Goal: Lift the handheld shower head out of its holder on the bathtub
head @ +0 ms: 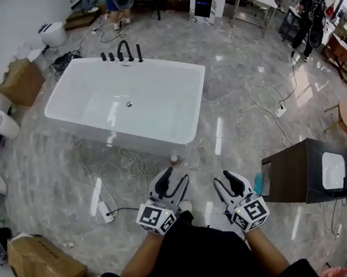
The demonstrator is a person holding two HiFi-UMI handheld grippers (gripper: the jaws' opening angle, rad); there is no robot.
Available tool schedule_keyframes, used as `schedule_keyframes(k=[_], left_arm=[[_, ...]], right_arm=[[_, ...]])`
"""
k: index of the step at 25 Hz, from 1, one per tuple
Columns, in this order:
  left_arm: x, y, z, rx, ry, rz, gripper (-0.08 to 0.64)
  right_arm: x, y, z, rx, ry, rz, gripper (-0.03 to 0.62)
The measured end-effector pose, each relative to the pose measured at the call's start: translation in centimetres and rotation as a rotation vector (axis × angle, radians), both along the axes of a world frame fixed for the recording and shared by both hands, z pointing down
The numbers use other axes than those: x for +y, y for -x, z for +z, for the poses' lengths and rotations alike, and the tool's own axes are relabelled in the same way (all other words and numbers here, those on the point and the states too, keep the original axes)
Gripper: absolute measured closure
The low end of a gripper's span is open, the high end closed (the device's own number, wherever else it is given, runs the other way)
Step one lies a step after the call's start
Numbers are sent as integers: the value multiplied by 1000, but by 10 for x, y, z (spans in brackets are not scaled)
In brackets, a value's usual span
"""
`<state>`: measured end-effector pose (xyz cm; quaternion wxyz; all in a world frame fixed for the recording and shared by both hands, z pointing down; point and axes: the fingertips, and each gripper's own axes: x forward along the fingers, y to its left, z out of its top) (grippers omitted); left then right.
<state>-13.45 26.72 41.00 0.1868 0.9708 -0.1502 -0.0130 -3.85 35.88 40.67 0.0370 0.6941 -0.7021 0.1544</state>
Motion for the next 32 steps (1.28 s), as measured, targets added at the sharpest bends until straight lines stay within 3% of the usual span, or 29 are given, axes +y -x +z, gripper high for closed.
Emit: schedule_keyframes(k=[9,21,26,32], left_arm=[[-42,-12,4,5,-9,21,350],[-72,-21,18,-1,24,-69,350],[-115,-58,35,-41,20,-125,350],[-182,-133,30,-73,27,-225,348]], right_arm=[[-43,-2,5,5,12,-10,462],[-96,-22,23,-51,8,-95,462],[-150,-67,44,-76,4,-155,462],[-240,-147,37,-79,-8,-283,462]])
